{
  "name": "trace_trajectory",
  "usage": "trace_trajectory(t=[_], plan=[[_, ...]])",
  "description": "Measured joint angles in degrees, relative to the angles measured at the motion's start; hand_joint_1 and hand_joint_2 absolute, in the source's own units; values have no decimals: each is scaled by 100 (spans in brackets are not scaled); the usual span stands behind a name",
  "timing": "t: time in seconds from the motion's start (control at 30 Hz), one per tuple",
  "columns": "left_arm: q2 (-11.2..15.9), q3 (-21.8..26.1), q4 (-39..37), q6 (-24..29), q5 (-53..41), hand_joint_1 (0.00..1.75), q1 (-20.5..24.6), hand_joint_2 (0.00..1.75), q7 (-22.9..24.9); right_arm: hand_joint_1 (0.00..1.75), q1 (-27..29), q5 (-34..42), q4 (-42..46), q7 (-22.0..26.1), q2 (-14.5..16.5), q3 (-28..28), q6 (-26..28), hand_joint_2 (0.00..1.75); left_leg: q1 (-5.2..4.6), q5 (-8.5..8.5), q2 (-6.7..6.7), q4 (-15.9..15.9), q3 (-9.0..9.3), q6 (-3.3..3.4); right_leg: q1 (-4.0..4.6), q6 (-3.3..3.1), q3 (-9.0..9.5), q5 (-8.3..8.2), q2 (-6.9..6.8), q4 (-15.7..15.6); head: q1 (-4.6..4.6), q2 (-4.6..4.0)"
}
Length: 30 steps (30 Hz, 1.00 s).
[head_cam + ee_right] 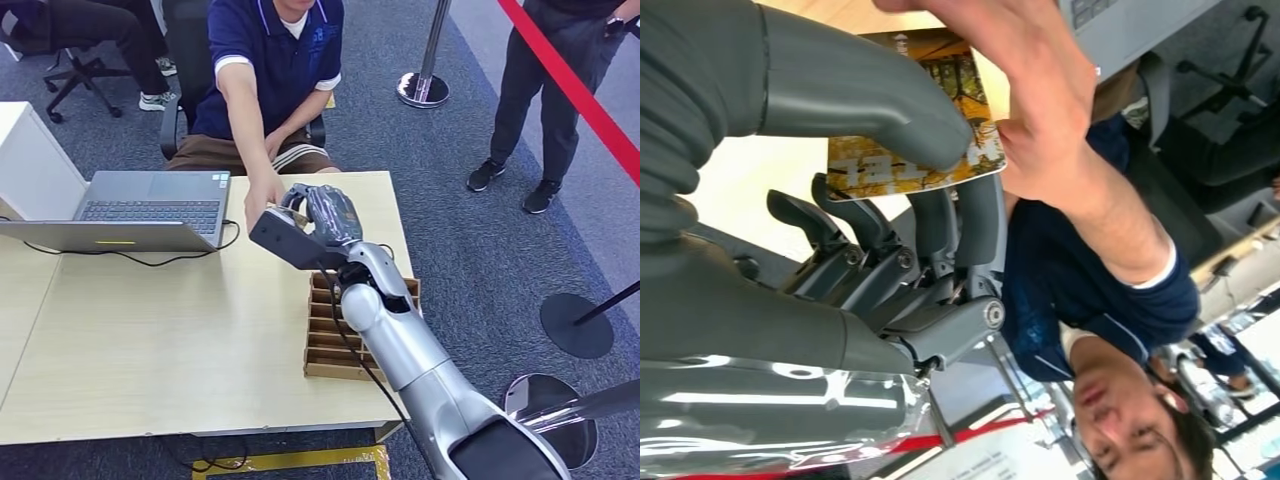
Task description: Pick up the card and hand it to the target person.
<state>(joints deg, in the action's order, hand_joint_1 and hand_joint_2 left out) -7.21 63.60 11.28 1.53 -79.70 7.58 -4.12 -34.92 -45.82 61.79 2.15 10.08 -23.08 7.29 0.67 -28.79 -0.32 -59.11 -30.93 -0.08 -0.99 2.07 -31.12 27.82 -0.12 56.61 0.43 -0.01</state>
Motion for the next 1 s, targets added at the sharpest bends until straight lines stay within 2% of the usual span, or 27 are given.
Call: trace_trajectory(t=[0.4, 0.43, 0.47, 0.53, 0.57, 0.6, 0.8, 0.87, 1.0], plan=[[-2, -9, 0, -15, -90, 0, 16, 175, 48, 161, -198, 18, -619, 57, 151, 10, 109, 175, 0, 0, 0, 0, 0, 0, 0, 0, 0, 0, 0, 0, 0, -1], [-2, -13, 0, -15, -99, 0, 18, 131, 50, 151, -205, 15, -644, 60, 158, 11, 110, 175, 0, 0, 0, 0, 0, 0, 0, 0, 0, 0, 0, 0, -1, -1], [-2, -20, 0, -15, -105, 0, 18, 87, 53, 117, -209, 12, -666, 61, 163, 11, 110, 175, 0, 0, 0, 0, 0, 0, 0, 0, 0, 0, 0, 0, -1, 0], [-3, -35, 0, -14, -107, 0, 6, 0, 58, 37, -215, 7, -700, 67, 170, 11, 110, 175, 0, 0, 0, 0, 0, 0, 0, 0, 0, 0, 0, 0, 0, 0], [-5, -40, 0, -10, -103, 0, -6, 0, 67, 7, -216, 4, -716, 70, 172, 11, 109, 175, 0, 0, 0, 0, 0, 0, 0, 0, 0, 0, 0, 0, 0, -1], [-7, -43, 0, -7, -98, 0, -22, 0, 76, 0, -217, 2, -732, 72, 175, 11, 108, 175, 0, 0, 0, 0, 0, 0, 0, 0, -1, 0, 0, 0, 0, -1], [-13, -44, 0, 11, -91, 0, -94, 0, 99, 0, -219, -28, -818, 74, 210, 11, 109, 175, 0, 0, 0, -1, -1, 0, 1, 0, -2, 0, 0, -1, -1, -2], [-13, -44, 0, 11, -91, 0, -98, 0, 99, 5, -222, -35, -837, 74, 215, 11, 110, 175, 0, 0, 0, -1, -1, 0, 1, 0, -2, 0, 0, -1, -1, -1], [-13, -44, 0, 9, -91, 0, -111, 0, 99, 54, -225, -35, -863, 74, 216, 13, 118, 175, 0, 0, 0, -1, 0, 0, 1, 0, -2, 0, 0, -1, -1, -1]])
